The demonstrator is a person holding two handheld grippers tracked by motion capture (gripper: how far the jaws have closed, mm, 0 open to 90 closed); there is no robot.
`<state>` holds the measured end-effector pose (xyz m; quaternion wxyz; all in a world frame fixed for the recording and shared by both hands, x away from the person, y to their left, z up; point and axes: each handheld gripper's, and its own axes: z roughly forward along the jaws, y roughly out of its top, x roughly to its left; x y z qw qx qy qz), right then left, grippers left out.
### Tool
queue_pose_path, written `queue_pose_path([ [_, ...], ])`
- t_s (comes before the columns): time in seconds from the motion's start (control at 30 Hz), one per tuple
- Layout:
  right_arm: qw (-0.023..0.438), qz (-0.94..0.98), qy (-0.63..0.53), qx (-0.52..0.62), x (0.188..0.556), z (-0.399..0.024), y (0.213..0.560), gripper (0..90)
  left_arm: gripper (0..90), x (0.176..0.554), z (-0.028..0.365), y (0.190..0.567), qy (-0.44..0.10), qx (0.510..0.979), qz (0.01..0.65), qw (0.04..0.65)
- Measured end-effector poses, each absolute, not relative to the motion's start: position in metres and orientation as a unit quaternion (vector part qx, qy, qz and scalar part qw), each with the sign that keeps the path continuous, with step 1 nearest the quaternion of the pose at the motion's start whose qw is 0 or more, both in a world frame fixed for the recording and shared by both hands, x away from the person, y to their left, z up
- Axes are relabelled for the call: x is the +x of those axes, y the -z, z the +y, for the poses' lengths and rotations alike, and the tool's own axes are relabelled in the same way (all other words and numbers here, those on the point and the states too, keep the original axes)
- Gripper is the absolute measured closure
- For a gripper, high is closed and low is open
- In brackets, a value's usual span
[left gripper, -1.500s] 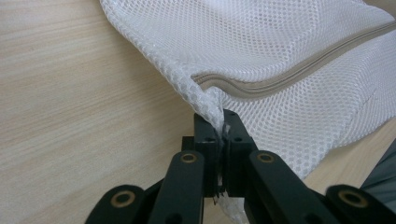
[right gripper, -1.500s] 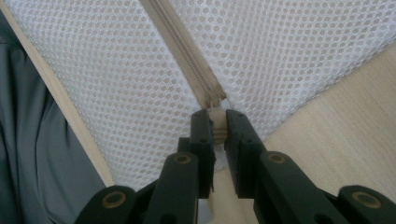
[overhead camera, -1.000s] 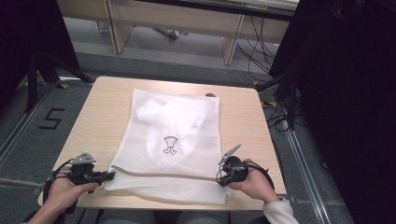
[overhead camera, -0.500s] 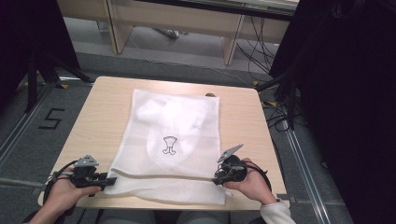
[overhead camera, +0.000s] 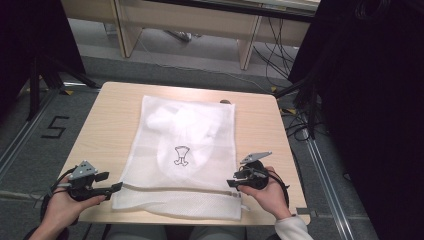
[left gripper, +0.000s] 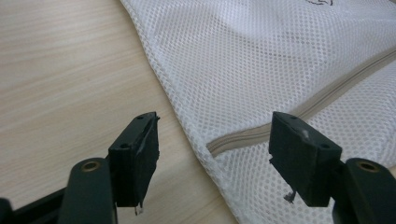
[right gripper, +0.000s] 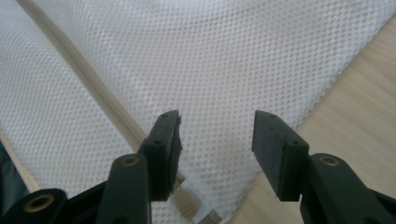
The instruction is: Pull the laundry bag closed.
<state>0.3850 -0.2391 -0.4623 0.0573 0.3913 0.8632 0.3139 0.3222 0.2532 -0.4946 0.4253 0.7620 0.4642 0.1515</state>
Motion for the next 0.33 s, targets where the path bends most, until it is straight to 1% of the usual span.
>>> queue_pose_path([
  [0.03,0.059,0.865,-0.311,0.39,0.3858,-0.2405,0.4613,50.9,31.9,0.3222,0.2559,0.4932,-0.154,0.775,0.452,0.413],
  [0.07,0.066,0.86,-0.317,0.394,0.3864,-0.2405,0.4619,50.3,31.9,0.3222,0.2558,0.493,-0.155,0.776,0.451,0.413],
  [0.1,0.075,0.853,-0.328,0.398,0.387,-0.24,0.4645,49.9,31.9,0.322,0.2526,0.4938,-0.157,0.766,0.457,0.424],
  [0.13,0.09,0.854,-0.318,0.401,0.3878,-0.2411,0.4654,49.3,31.8,0.322,0.2533,0.4936,-0.158,0.77,0.452,0.421],
  [0.27,0.081,0.849,-0.316,0.415,0.3882,-0.2407,0.4648,49.6,32.4,0.3222,0.251,0.4936,-0.158,0.767,0.452,0.427],
  [0.3,0.094,0.853,-0.317,0.405,0.3894,-0.2418,0.4662,49.7,32.7,0.3221,0.2508,0.4931,-0.163,0.769,0.447,0.427],
  [0.33,0.079,0.855,-0.318,0.401,0.3888,-0.2421,0.4632,49.8,32.9,0.3222,0.2504,0.4931,-0.162,0.771,0.445,0.427],
])
